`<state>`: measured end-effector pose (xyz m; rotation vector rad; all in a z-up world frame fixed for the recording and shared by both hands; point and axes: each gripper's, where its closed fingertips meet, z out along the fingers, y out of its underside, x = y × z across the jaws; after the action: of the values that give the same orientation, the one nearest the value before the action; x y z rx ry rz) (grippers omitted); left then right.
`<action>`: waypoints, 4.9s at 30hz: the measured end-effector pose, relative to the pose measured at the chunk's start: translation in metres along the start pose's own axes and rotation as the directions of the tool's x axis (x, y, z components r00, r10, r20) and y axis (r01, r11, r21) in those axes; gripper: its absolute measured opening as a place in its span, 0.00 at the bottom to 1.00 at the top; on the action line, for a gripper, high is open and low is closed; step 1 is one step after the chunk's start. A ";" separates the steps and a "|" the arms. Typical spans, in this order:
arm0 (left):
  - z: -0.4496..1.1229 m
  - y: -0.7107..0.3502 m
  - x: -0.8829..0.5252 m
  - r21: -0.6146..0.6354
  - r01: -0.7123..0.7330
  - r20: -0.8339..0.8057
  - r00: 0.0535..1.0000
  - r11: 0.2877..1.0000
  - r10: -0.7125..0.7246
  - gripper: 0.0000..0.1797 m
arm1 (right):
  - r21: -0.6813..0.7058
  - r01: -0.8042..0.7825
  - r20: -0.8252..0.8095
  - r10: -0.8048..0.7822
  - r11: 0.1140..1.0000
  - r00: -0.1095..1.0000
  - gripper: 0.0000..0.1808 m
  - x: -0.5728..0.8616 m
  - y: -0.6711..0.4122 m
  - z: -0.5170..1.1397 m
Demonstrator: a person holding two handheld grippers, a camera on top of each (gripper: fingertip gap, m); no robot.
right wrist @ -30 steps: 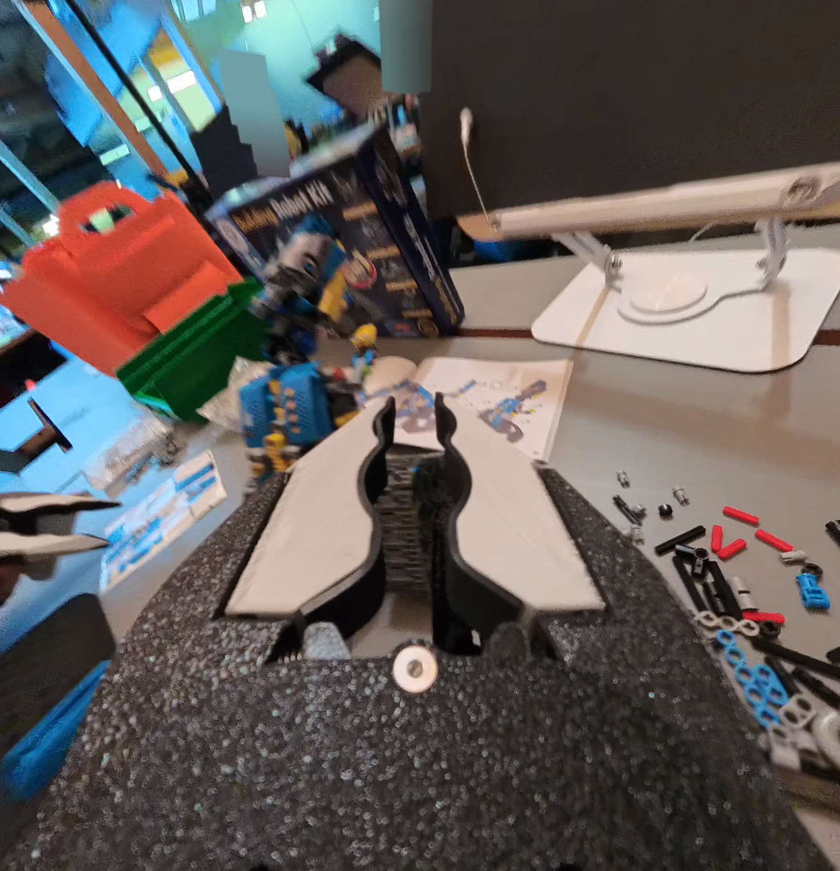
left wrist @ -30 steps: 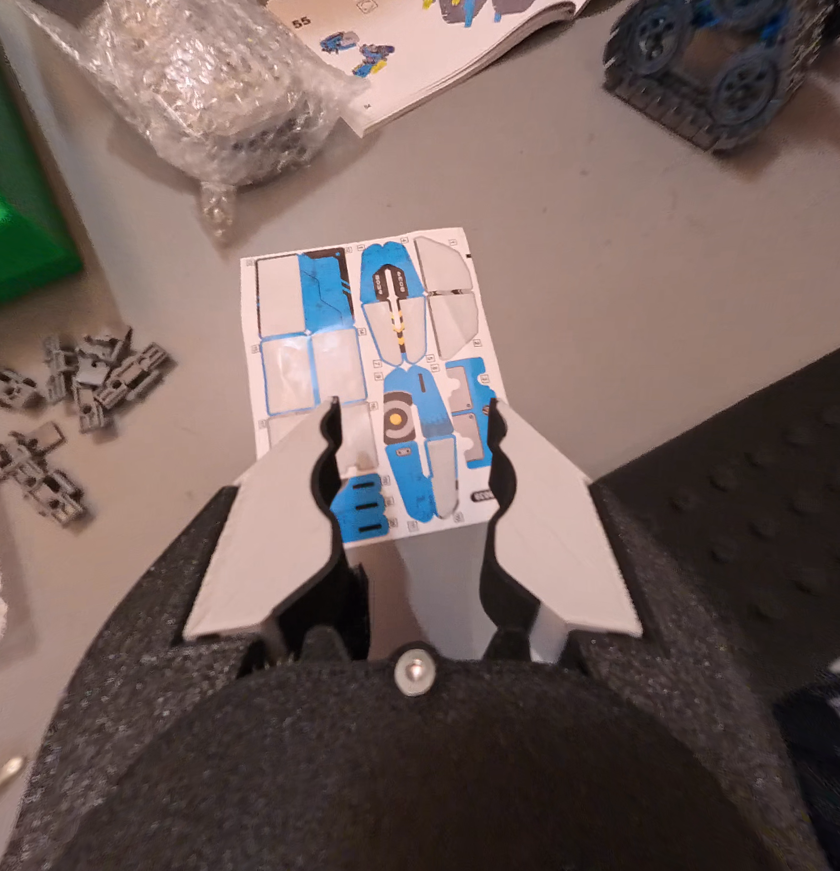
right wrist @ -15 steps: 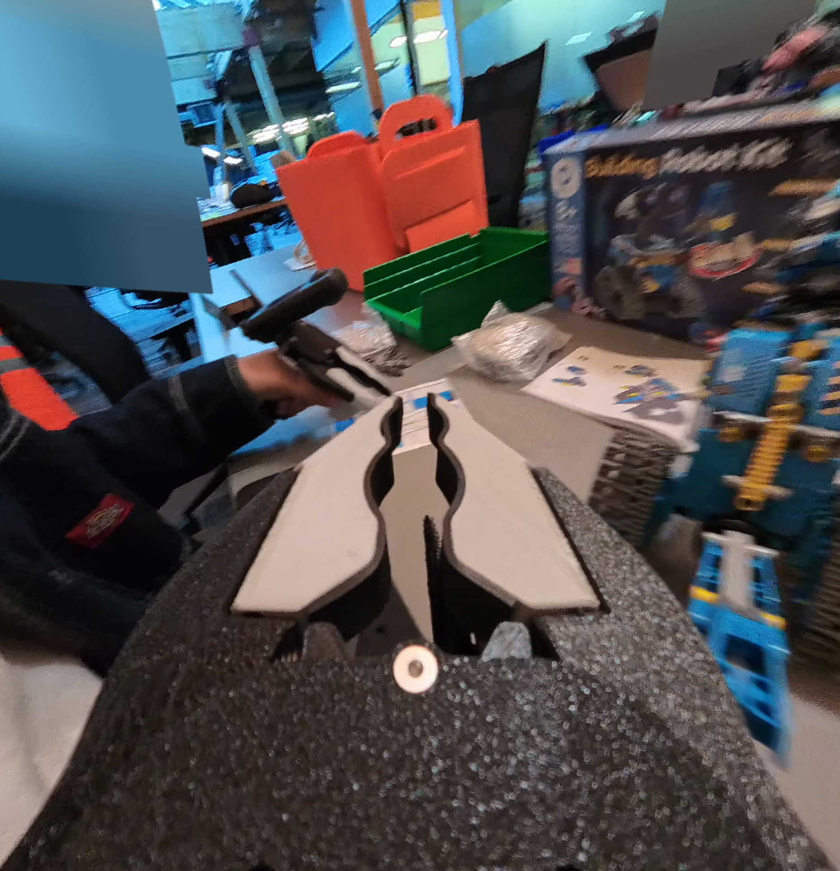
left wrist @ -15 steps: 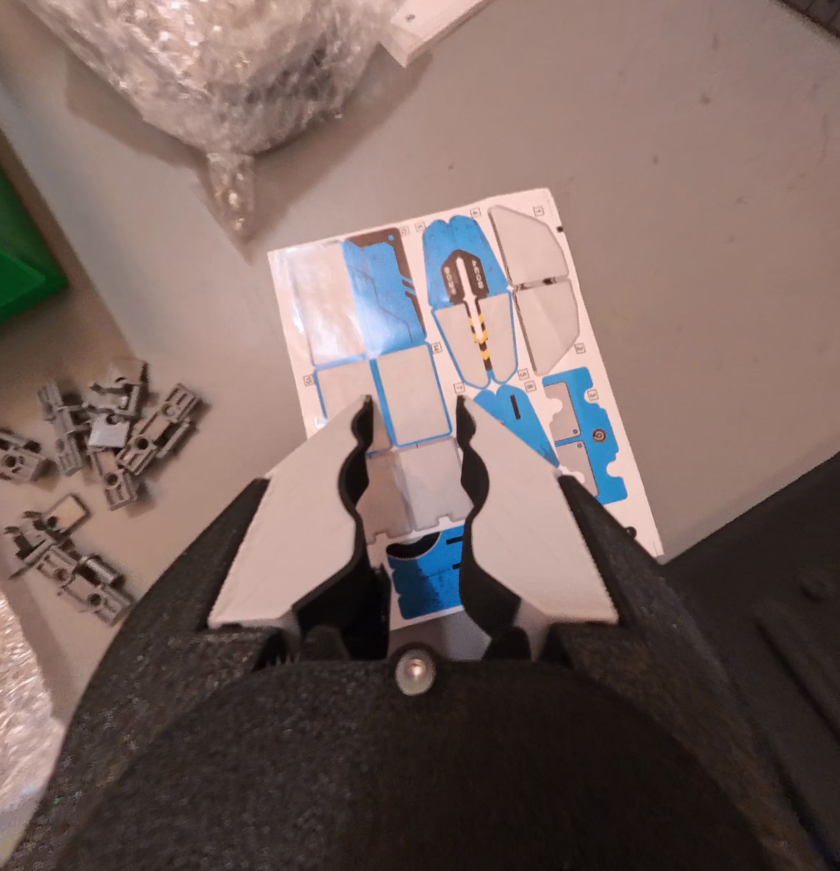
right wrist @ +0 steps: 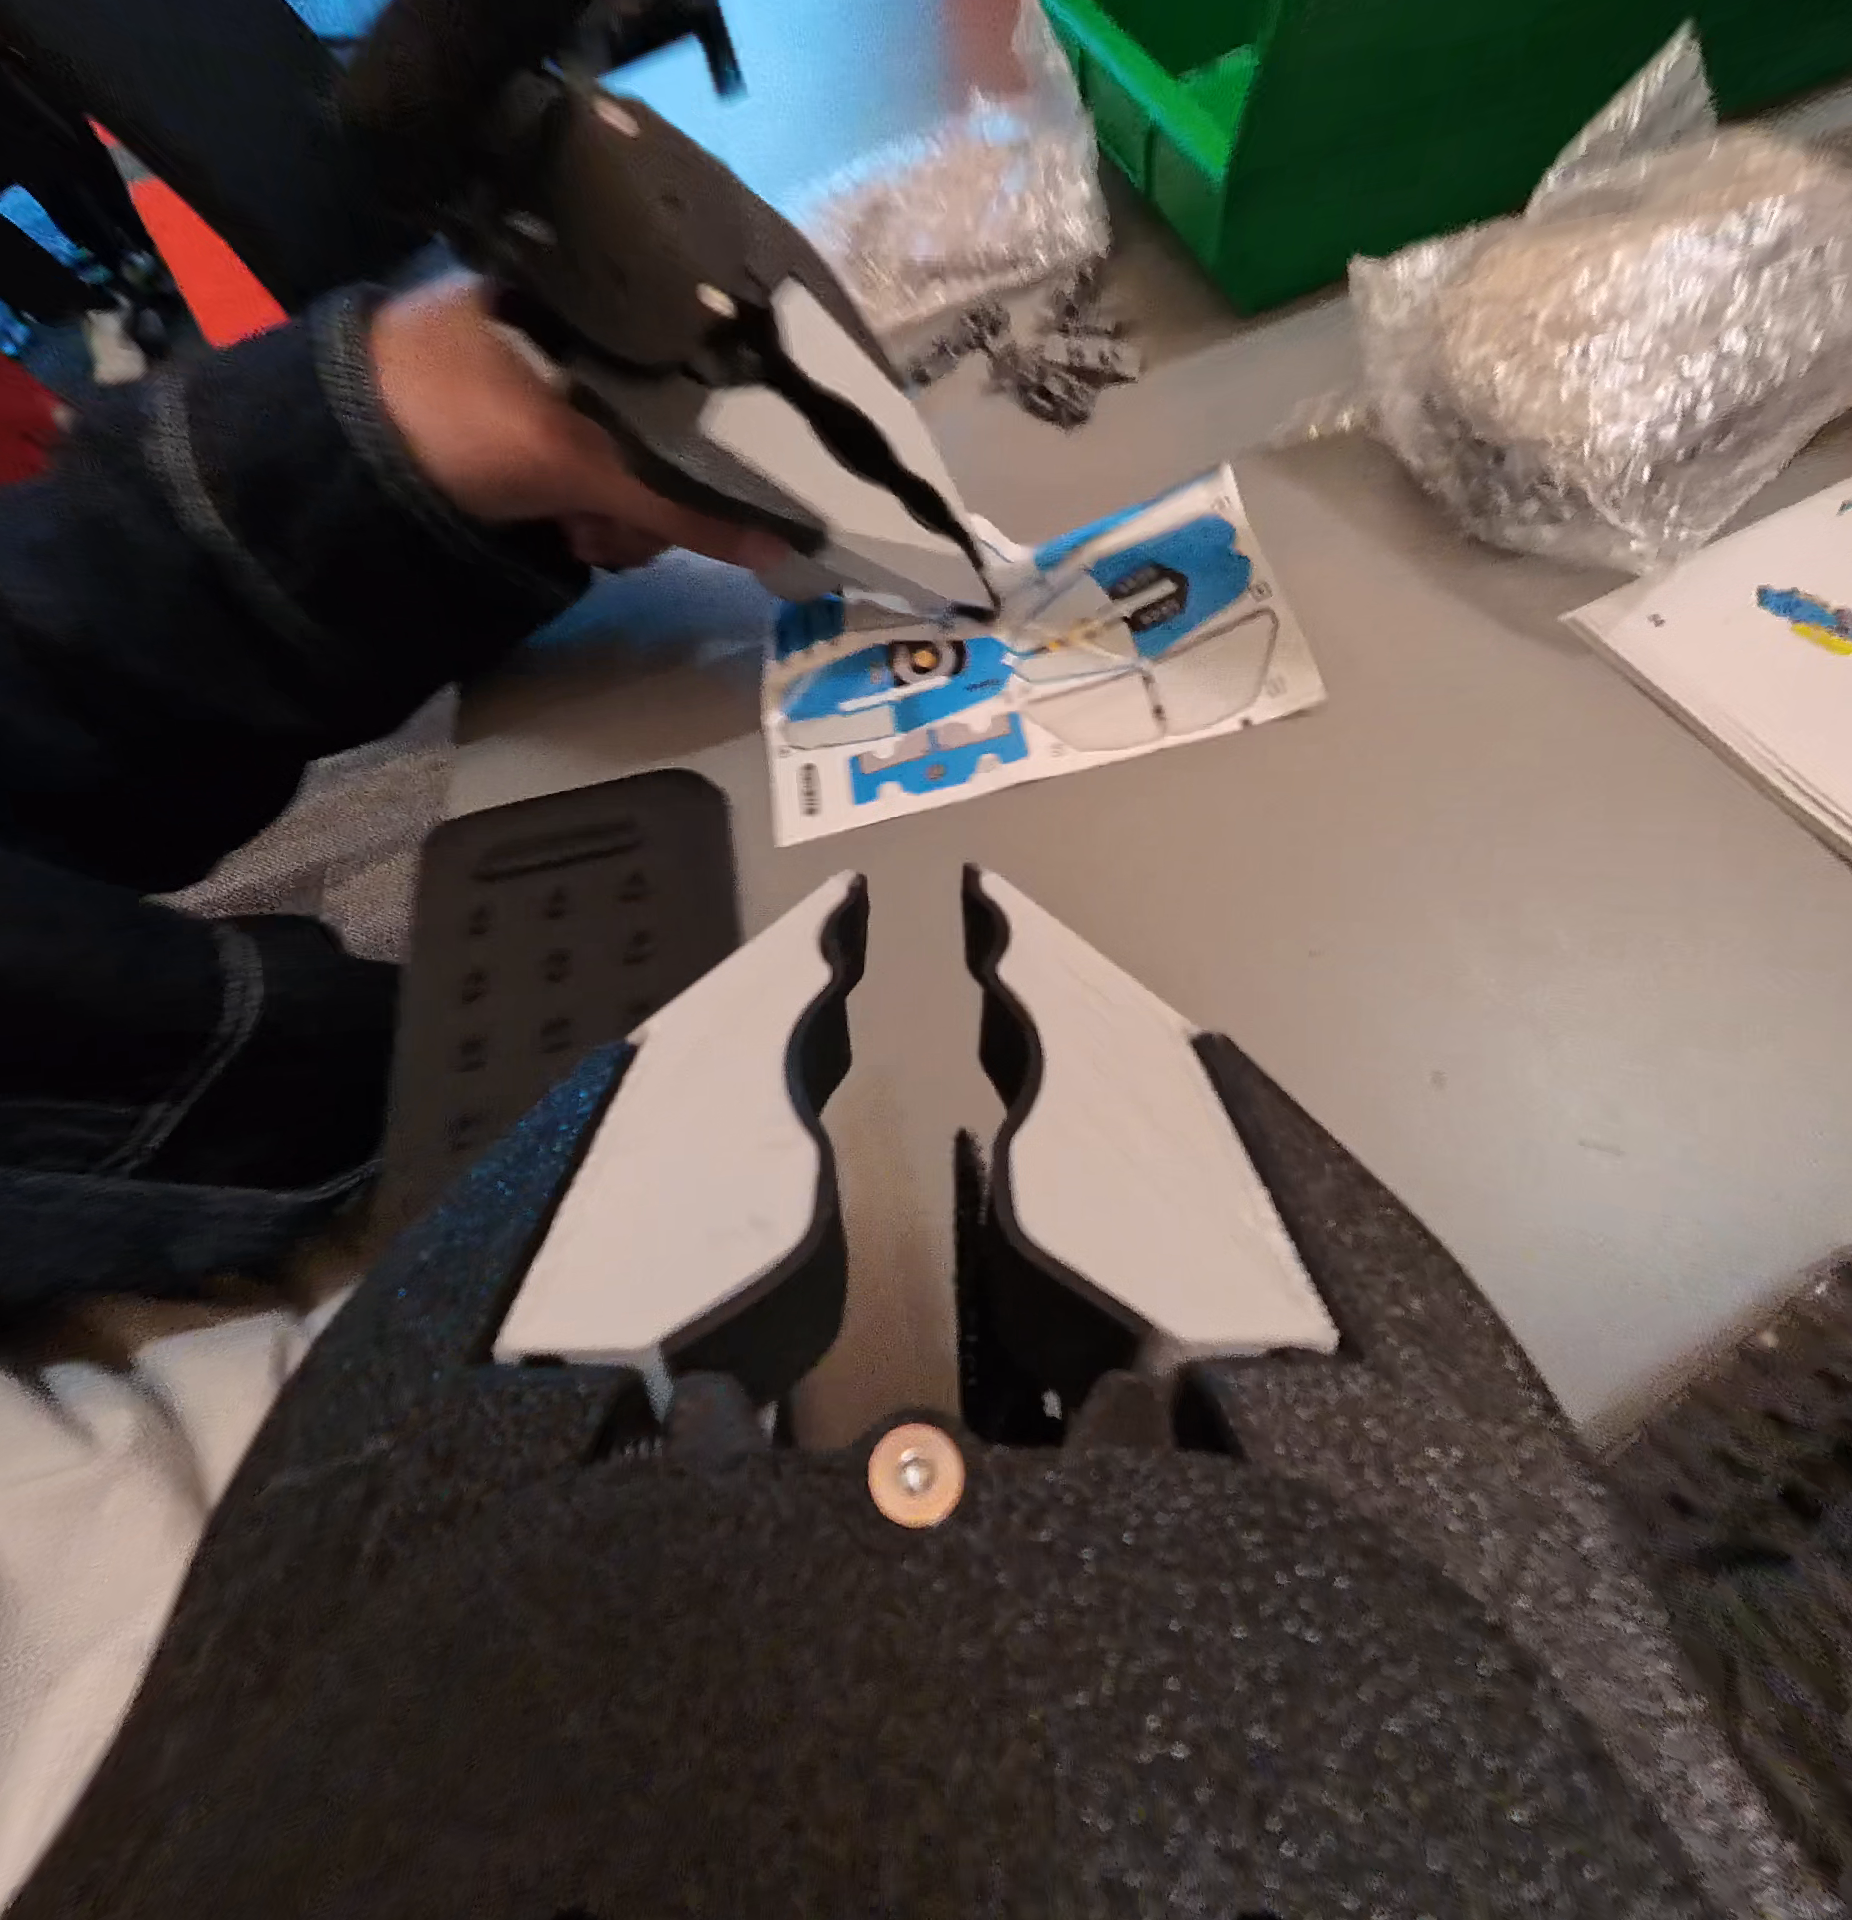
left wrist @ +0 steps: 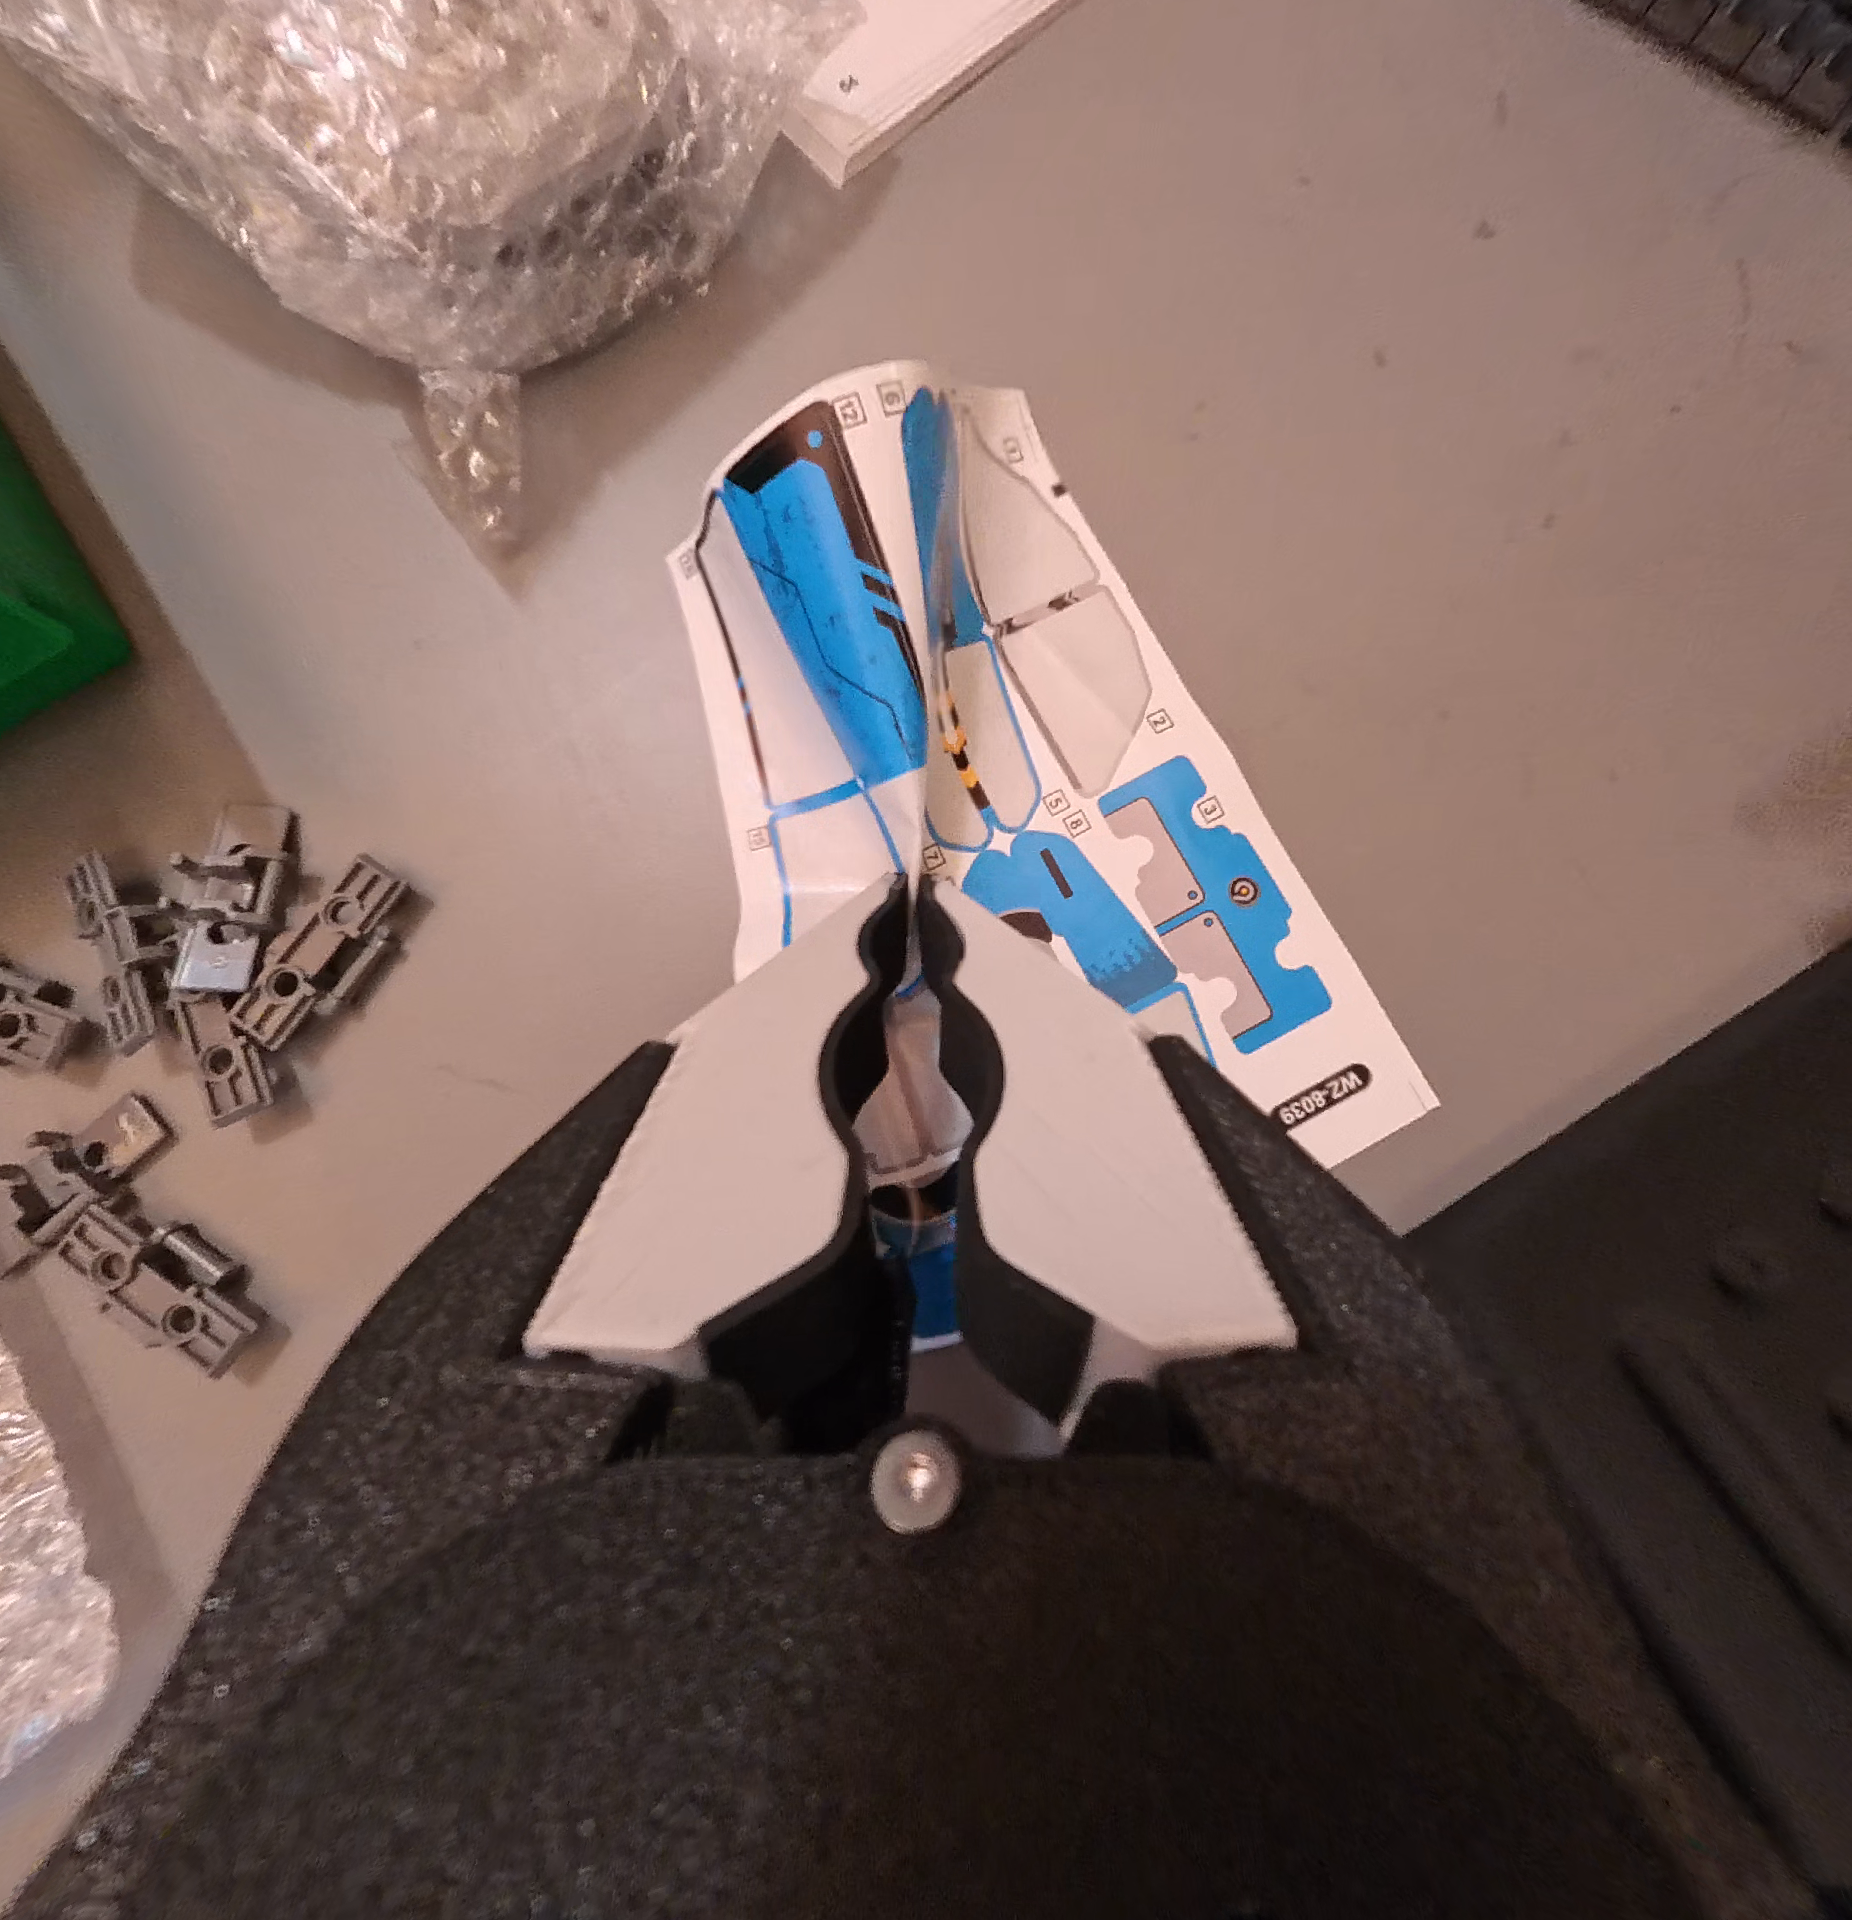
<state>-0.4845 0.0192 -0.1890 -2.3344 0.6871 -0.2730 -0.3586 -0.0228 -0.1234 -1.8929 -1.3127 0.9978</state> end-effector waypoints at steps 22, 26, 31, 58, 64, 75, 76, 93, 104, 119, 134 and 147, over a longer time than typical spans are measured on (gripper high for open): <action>-0.088 -0.092 0.022 0.499 0.560 -0.485 0.813 0.661 -0.321 0.24 | 0.204 -0.416 0.493 0.274 0.886 0.825 0.00 -0.015 -0.035 -0.015; -0.094 -0.093 0.036 0.376 0.703 -0.742 0.619 0.604 -0.259 0.40 | 0.217 -0.405 0.583 0.214 0.888 0.783 0.00 -0.028 -0.041 -0.030; -0.109 -0.097 0.073 0.365 0.629 -0.822 0.563 0.686 -0.080 0.37 | 0.146 -0.422 0.637 0.241 0.895 0.733 0.00 -0.036 -0.035 -0.028; -0.101 -0.104 0.084 0.378 0.533 -0.720 0.684 0.757 -0.121 0.00 | 0.488 0.202 -0.133 -0.156 0.849 0.979 0.34 -0.001 -0.071 -0.047; -0.102 -0.101 0.123 0.356 0.364 -0.744 0.668 0.861 0.026 0.00 | 0.587 0.103 -0.053 -0.089 0.803 0.995 0.42 0.007 -0.085 -0.075; -0.103 -0.111 0.121 0.300 0.054 -0.663 0.729 0.953 0.167 0.00 | 0.410 -0.032 0.314 -0.108 0.912 0.943 0.05 -0.022 -0.063 -0.063; -0.104 -0.113 0.121 0.294 0.055 -0.669 0.725 0.954 0.165 0.00 | 0.410 -0.046 0.321 -0.097 0.911 0.942 0.02 -0.022 -0.063 -0.063; -0.096 -0.150 0.132 0.567 -0.103 -0.092 0.978 0.817 0.186 0.16 | 0.426 -0.208 0.343 0.056 0.880 0.938 0.00 -0.009 -0.066 -0.059; -0.097 -0.143 0.156 0.579 -0.052 -0.280 0.925 0.814 0.258 0.06 | 0.445 -0.112 0.397 -0.083 0.888 0.914 0.00 -0.034 -0.065 -0.066; -0.111 -0.127 0.140 0.499 0.130 -0.594 0.771 0.857 0.229 0.01 | 0.418 -0.162 0.513 -0.086 0.894 0.854 0.00 -0.045 -0.064 -0.076; -0.112 -0.125 0.134 0.428 0.132 -0.643 0.739 0.894 0.199 0.00 | 0.350 -0.104 0.485 -0.085 0.931 0.870 0.00 -0.041 -0.076 -0.070; -0.109 -0.112 0.137 0.468 0.268 -0.724 0.663 0.842 0.191 0.11 | 0.389 -0.382 0.581 0.099 0.838 0.808 0.00 -0.020 -0.095 -0.084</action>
<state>-0.3647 -0.0452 -0.0320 -1.6077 0.7946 -1.3438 -0.3371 -0.0183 0.0030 -1.4449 -0.9497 1.9167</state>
